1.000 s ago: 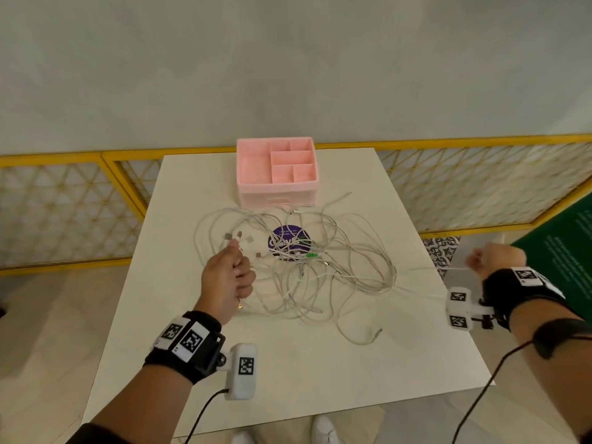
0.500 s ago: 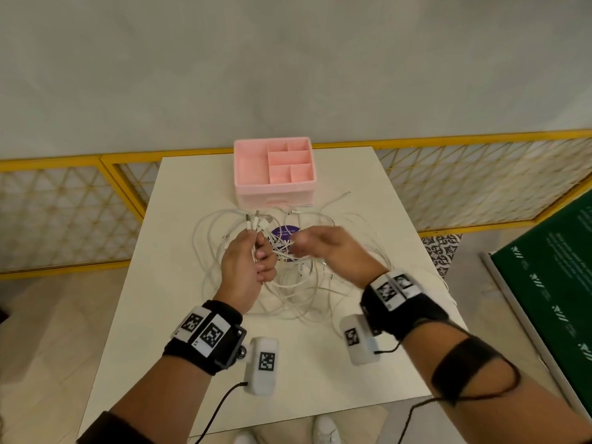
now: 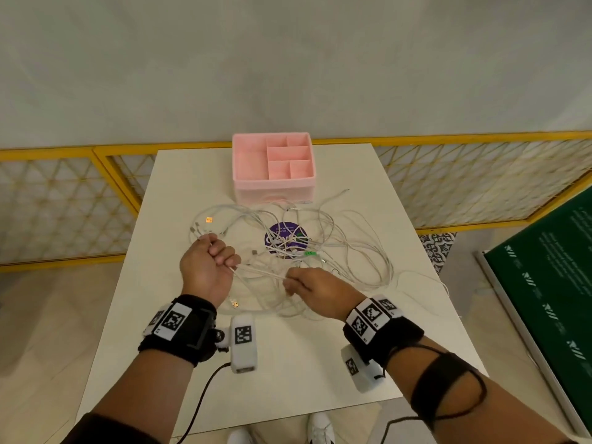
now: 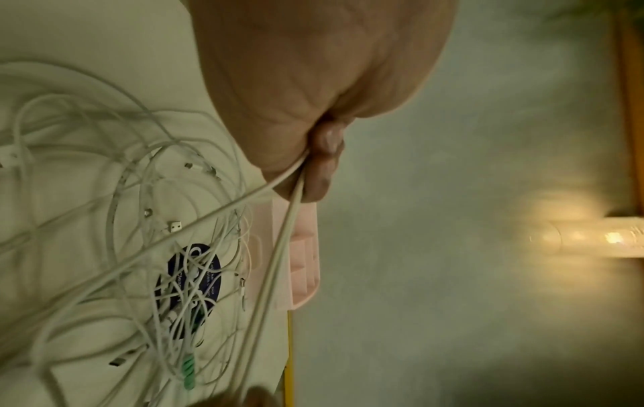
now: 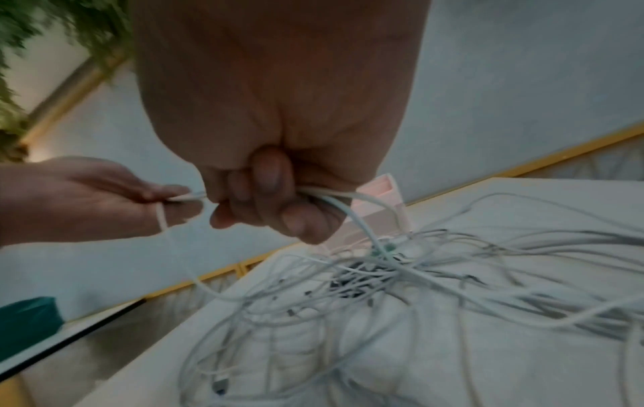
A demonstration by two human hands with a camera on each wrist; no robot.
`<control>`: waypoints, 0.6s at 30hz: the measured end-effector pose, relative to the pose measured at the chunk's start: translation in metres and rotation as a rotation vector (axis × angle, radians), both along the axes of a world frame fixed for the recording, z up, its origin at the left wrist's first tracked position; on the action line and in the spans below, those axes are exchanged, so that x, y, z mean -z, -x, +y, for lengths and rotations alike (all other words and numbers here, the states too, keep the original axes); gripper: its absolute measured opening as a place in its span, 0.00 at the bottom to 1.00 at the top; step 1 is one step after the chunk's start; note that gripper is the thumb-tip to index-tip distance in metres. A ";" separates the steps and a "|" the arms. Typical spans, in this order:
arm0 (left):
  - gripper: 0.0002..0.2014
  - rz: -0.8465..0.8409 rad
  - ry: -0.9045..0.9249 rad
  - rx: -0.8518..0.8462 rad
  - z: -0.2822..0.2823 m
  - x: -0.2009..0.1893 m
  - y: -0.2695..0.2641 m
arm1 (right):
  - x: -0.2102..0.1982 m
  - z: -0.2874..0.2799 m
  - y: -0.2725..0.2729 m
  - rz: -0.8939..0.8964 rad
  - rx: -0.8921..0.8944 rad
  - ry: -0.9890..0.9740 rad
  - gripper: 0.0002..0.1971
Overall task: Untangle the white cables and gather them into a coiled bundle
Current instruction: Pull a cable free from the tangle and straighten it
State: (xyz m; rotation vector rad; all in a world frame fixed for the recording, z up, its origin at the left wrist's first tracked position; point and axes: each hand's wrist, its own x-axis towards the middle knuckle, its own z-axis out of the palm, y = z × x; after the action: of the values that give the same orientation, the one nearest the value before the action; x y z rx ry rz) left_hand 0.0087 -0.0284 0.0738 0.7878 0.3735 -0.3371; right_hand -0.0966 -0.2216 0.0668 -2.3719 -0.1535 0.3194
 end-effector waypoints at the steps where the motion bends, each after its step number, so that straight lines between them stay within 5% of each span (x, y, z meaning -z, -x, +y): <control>1: 0.18 0.012 0.001 -0.006 0.000 0.000 -0.001 | 0.002 -0.006 0.001 0.013 0.026 -0.011 0.14; 5: 0.17 -0.007 -0.075 0.000 -0.009 -0.002 0.003 | 0.006 -0.008 0.002 0.004 0.100 -0.072 0.05; 10: 0.16 -0.021 -0.122 0.026 -0.027 -0.008 0.016 | 0.012 0.022 -0.001 -0.114 0.023 -0.054 0.26; 14: 0.16 -0.042 -0.135 0.013 -0.034 -0.008 0.020 | 0.013 0.050 0.003 0.031 -0.016 -0.244 0.13; 18: 0.17 -0.045 -0.133 -0.081 -0.009 -0.009 -0.003 | 0.019 0.022 0.016 -0.057 0.061 -0.123 0.15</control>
State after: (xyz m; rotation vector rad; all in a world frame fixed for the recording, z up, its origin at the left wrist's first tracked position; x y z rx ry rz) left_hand 0.0118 -0.0371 0.0827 0.9066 0.3869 -0.2198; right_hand -0.1123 -0.1998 0.0481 -2.2597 -0.1232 0.2069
